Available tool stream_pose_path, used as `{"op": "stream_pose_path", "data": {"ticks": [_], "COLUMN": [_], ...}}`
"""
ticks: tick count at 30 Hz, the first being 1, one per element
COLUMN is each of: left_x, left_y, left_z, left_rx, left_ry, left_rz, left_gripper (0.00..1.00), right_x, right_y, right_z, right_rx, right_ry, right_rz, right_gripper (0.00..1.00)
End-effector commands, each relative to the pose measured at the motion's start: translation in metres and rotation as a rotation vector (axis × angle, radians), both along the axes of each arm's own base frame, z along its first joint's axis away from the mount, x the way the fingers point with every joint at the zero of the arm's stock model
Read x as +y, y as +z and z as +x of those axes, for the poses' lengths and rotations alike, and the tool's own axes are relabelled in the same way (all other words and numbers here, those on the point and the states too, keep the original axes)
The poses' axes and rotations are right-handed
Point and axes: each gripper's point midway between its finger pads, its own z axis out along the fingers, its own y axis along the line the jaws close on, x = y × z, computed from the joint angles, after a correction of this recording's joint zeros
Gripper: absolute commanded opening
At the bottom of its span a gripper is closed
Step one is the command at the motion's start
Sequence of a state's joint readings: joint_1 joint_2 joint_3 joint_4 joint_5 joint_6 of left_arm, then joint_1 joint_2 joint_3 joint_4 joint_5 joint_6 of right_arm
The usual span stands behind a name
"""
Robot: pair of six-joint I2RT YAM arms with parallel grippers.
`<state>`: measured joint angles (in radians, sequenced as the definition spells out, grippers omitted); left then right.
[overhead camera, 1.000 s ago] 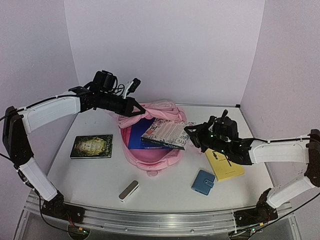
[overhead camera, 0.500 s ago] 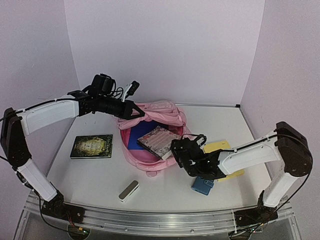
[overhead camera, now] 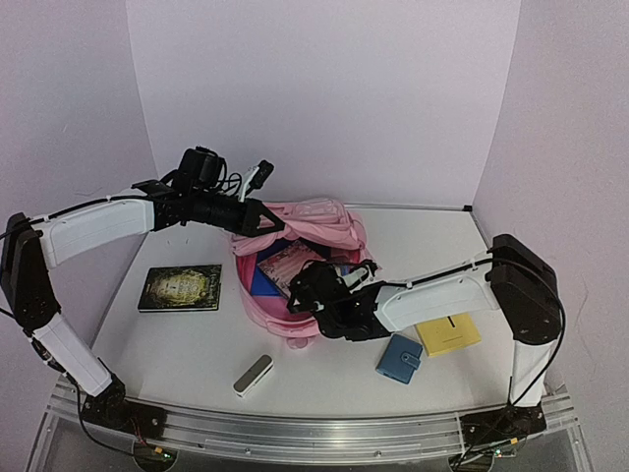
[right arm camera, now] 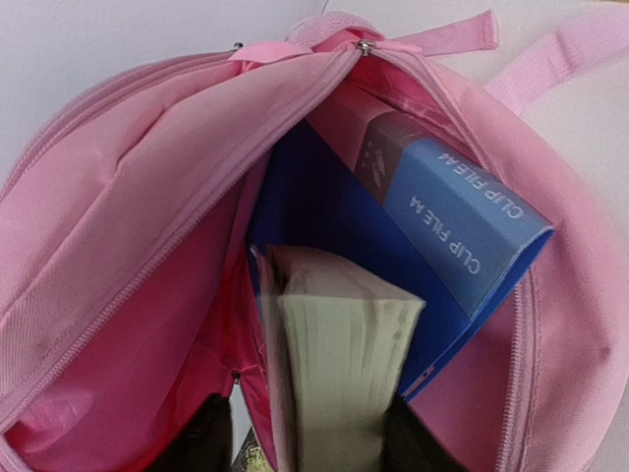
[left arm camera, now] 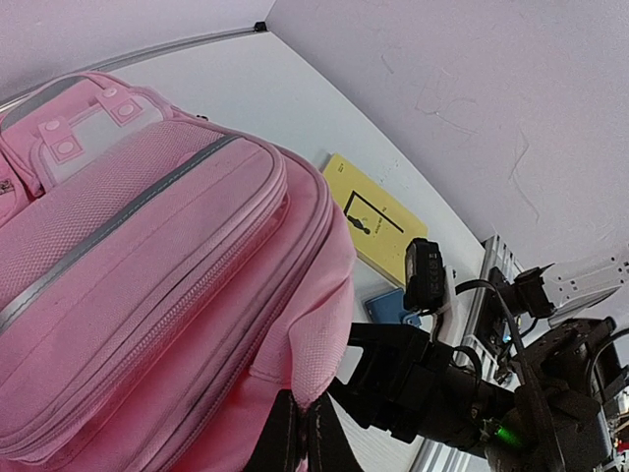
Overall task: Pack the student bag
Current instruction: Place the book in the student bag.
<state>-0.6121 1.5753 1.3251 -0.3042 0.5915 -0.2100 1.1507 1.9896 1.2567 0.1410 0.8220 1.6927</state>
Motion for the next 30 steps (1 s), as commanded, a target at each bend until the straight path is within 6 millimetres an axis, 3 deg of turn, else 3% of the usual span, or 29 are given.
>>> {"op": "stream_pose_path", "data": {"ticks": [1,6,13,17,21,26,30], "left_x": [0.001,0.001,0.002,0.003,0.004,0.005,0.004], "left_y": [0.056,0.058,0.059,0.061,0.062,0.063,0.061], "left_z": [-0.009,-0.01,-0.01,-0.01,-0.01,-0.01,-0.01], "left_rx": [-0.124,-0.13,-0.134,-0.145,-0.15,-0.154,-0.149], "left_ry": [-0.027,-0.027,-0.024,-0.022,-0.02,-0.018,-0.021], "left_rz": [-0.111,-0.111,-0.109,-0.107,-0.102,-0.101,-0.098], "left_gripper": [0.0,0.0,0.0,0.0,0.0,0.0,0.0], "right_x": [0.01,-0.004,-0.003,0.007,-0.002,-0.009,-0.009], "right_y": [0.031,0.031,0.007,-0.01,-0.025,-0.023,-0.039], "right_z": [0.001,-0.015,-0.032,-0.039,-0.035,-0.026,-0.027], "right_rx": [-0.054,-0.054,-0.036,-0.028,0.006,0.011,0.038], "right_ry": [0.113,0.27,0.626,0.881,0.947,0.945,0.975], "right_rz": [-0.147,-0.336,-0.681,-0.895,-1.098,-1.135,-1.17], "right_gripper": [0.78,0.89,0.98,0.97,0.95,0.89,0.85]}}
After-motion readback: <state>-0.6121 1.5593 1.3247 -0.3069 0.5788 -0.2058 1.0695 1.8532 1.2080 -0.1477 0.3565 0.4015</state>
